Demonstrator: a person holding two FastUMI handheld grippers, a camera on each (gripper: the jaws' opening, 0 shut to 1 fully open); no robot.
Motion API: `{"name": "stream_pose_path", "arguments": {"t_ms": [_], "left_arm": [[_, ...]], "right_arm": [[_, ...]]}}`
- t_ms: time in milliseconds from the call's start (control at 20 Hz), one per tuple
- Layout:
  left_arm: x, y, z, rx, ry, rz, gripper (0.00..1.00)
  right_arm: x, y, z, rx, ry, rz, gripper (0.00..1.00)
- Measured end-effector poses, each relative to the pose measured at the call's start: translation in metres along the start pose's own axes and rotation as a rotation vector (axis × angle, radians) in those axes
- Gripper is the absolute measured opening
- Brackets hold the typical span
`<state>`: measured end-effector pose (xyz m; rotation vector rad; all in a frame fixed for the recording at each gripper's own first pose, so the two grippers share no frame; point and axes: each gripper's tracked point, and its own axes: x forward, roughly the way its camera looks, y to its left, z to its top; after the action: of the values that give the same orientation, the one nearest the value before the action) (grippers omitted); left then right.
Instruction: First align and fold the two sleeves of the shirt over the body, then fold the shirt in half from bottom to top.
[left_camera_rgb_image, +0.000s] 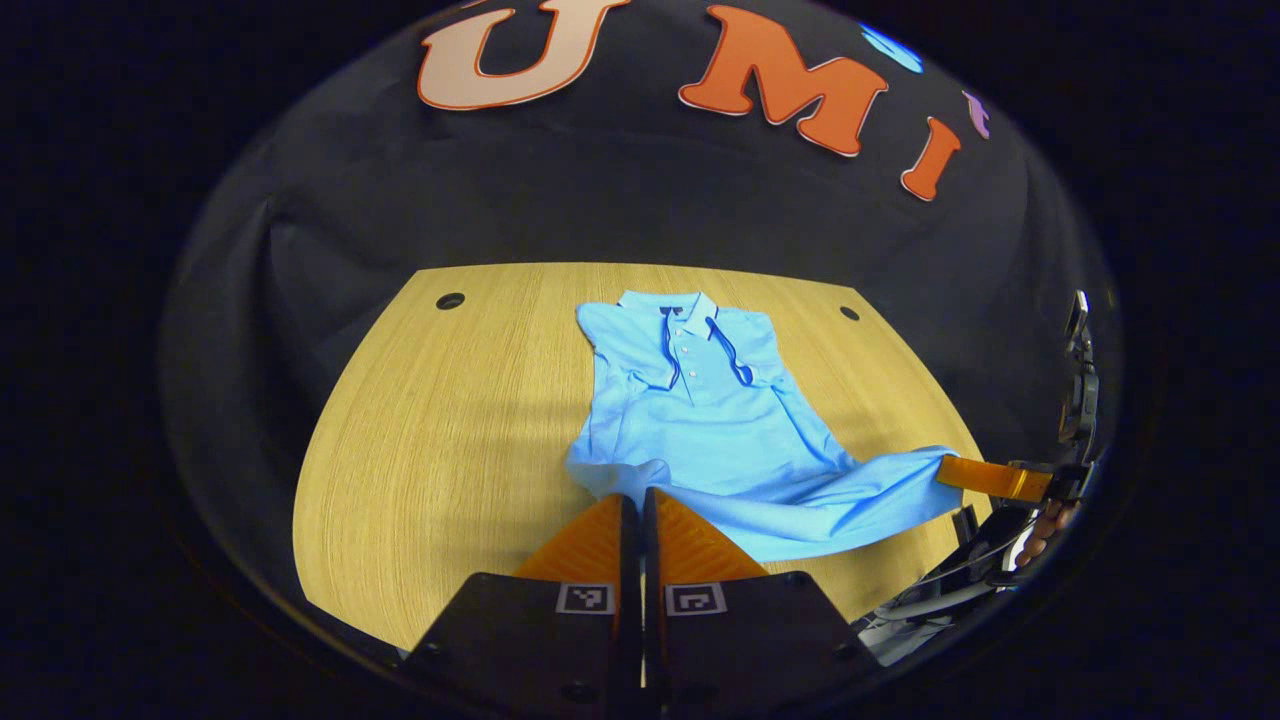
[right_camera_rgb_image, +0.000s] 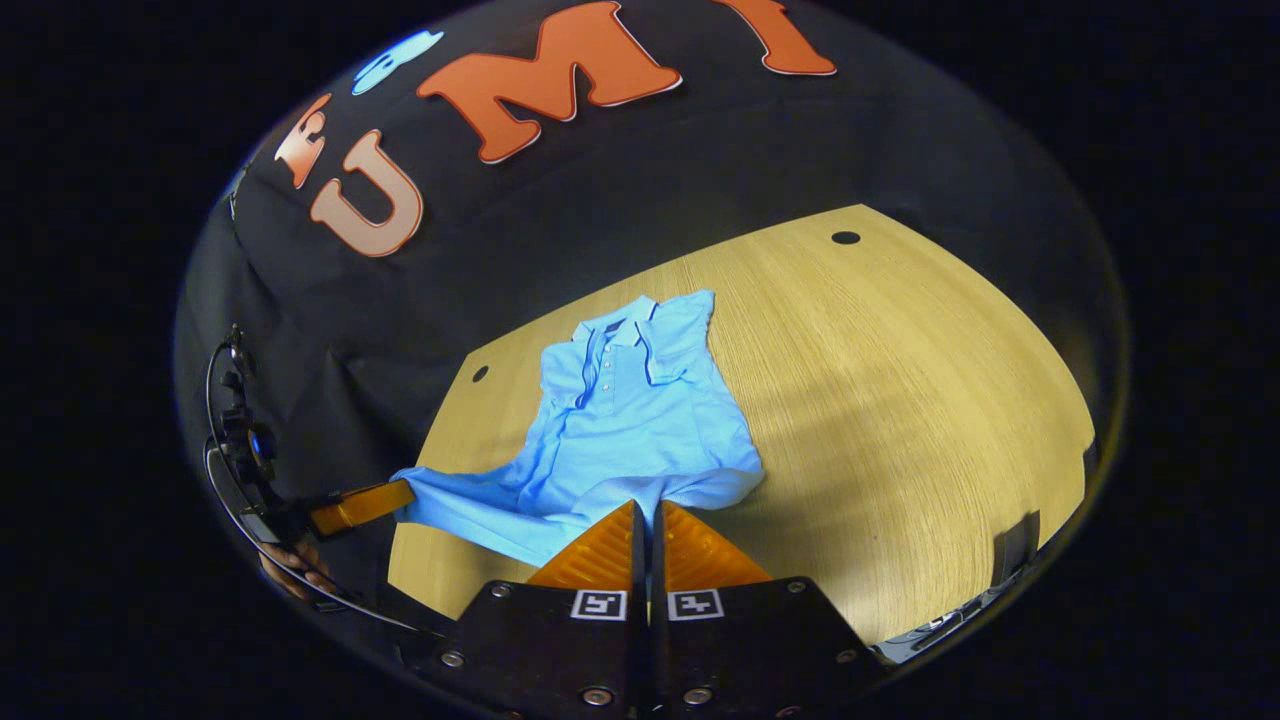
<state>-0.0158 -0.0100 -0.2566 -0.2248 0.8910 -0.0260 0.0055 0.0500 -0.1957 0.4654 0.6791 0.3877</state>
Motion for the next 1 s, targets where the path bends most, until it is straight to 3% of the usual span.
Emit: {"name": "stream_pose_path", "arguments": {"t_ms": [250, 550, 1000], "left_arm": [[0.031, 0.008, 0.053, -0.003, -0.034, -0.027, 0.05], [0.101, 0.014, 0.108, 0.007, -0.047, -0.092, 0.05], [0.219, 0.046, 0.177, -0.005, -0.05, -0.083, 0.05]], "right_arm": [[0.031, 0.002, 0.049, 0.0, -0.022, -0.012, 0.01], [0.093, -0.003, 0.107, -0.004, -0.009, -0.046, 0.01], [0.198, -0.007, 0.181, 0.008, -0.007, -0.076, 0.01]]}}
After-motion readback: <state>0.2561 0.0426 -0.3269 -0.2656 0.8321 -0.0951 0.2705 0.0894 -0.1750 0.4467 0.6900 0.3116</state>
